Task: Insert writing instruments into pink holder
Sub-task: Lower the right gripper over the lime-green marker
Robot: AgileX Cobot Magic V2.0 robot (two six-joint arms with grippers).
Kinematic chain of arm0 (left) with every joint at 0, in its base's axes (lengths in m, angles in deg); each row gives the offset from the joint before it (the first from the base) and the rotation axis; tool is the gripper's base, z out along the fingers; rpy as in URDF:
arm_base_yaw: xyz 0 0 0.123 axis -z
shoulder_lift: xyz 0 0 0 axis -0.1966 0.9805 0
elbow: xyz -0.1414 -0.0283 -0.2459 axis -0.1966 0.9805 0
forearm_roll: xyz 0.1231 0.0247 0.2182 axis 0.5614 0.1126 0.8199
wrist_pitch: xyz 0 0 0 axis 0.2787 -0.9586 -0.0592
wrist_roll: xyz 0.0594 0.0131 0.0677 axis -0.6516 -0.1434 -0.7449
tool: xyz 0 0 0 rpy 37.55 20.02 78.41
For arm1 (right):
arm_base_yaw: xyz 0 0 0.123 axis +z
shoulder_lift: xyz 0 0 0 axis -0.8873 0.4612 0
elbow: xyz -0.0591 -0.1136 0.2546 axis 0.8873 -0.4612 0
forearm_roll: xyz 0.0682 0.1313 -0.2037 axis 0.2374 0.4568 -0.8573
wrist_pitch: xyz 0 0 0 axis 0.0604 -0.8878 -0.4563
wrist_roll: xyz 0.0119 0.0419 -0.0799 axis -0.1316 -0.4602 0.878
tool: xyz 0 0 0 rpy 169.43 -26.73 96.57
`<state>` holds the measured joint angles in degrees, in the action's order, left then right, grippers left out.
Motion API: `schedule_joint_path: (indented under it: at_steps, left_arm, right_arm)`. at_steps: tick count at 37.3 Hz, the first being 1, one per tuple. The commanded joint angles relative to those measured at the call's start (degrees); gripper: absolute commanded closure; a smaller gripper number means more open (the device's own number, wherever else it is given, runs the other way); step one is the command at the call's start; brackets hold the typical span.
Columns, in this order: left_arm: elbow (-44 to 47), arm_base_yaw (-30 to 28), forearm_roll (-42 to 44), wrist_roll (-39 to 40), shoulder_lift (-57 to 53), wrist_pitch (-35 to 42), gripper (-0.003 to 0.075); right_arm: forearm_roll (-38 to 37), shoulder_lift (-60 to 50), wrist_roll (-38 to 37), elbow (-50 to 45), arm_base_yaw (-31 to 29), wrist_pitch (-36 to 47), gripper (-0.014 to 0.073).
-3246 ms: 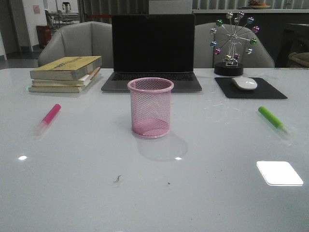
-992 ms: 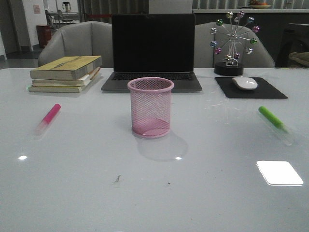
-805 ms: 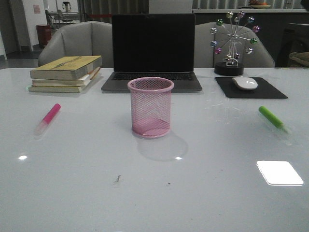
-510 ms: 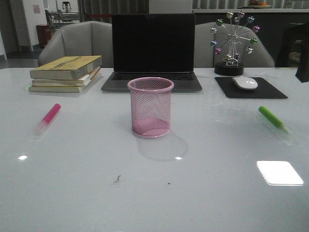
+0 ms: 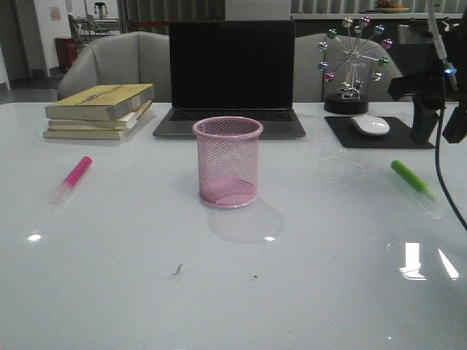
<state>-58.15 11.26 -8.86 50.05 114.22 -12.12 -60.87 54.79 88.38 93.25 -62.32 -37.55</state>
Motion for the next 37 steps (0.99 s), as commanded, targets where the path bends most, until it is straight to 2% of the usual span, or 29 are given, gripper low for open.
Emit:
schedule_joint_path:
  at_steps: [1,12,37]
  left_arm:
    - [-2.1,0.2,-0.5,0.6,-0.2,4.7,0.0241]
    - [-2.1,0.2,-0.5,0.6,-0.2,4.7,0.0241]
    - [-2.1,0.2,-0.5,0.6,-0.2,4.7,0.0241]
  right_arm:
    - [0.4,-1.0,0.2,3.9,0.0,2.1,0.0188]
    - [0.8,3.5,0.2,7.3,0.0,1.2,0.0188]
    - [0.8,9.0,0.2,7.6,0.0,1.5,0.0191]
